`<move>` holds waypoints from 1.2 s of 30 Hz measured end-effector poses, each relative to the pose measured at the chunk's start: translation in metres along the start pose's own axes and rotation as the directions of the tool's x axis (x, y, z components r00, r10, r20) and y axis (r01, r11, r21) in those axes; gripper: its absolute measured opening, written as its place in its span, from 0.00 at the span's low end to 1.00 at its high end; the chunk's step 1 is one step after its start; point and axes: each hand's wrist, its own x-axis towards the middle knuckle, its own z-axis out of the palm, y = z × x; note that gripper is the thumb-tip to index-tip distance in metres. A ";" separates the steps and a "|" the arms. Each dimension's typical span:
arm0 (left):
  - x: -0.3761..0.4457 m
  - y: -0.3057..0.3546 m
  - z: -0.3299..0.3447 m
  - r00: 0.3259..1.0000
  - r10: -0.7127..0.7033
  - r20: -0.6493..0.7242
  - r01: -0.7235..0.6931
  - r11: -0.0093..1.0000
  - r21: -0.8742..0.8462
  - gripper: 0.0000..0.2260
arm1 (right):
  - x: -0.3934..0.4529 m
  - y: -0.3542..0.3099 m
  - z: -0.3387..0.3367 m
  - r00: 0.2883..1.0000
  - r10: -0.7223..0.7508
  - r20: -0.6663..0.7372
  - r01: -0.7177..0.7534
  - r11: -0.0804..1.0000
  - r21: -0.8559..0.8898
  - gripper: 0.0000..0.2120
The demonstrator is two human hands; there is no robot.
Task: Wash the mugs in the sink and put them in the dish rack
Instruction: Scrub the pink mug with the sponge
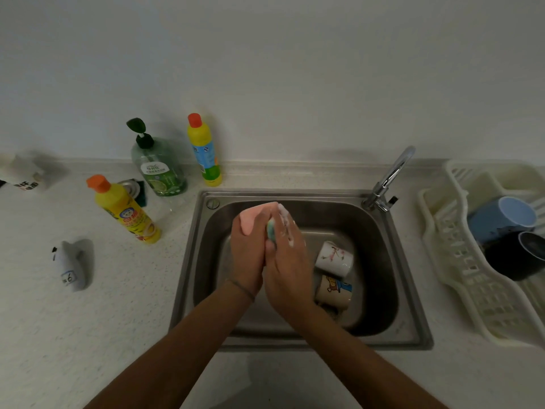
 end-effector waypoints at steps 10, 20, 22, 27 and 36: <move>0.003 -0.001 0.002 0.998 -0.043 0.053 0.043 0.999 0.014 0.20 | 0.011 0.006 -0.002 0.999 0.049 0.010 -0.048 0.997 -0.064 0.24; -0.002 -0.005 -0.002 0.966 -0.090 0.244 0.083 0.996 0.041 0.15 | 0.031 0.013 -0.035 0.971 0.229 0.069 -0.238 0.959 0.157 0.21; -0.001 -0.006 0.000 0.975 -0.101 0.196 0.095 0.995 0.040 0.15 | 0.024 0.008 -0.028 0.987 0.157 0.027 -0.159 0.983 0.088 0.23; 0.003 -0.007 -0.004 0.976 -0.034 0.215 0.010 0.994 0.110 0.17 | 0.006 0.007 -0.015 0.996 -0.077 0.042 0.085 0.970 -0.228 0.25; 0.011 -0.004 0.000 0.982 -0.037 0.185 0.015 0.993 0.121 0.20 | 0.008 0.003 -0.016 0.973 -0.215 0.079 0.229 0.936 -0.266 0.26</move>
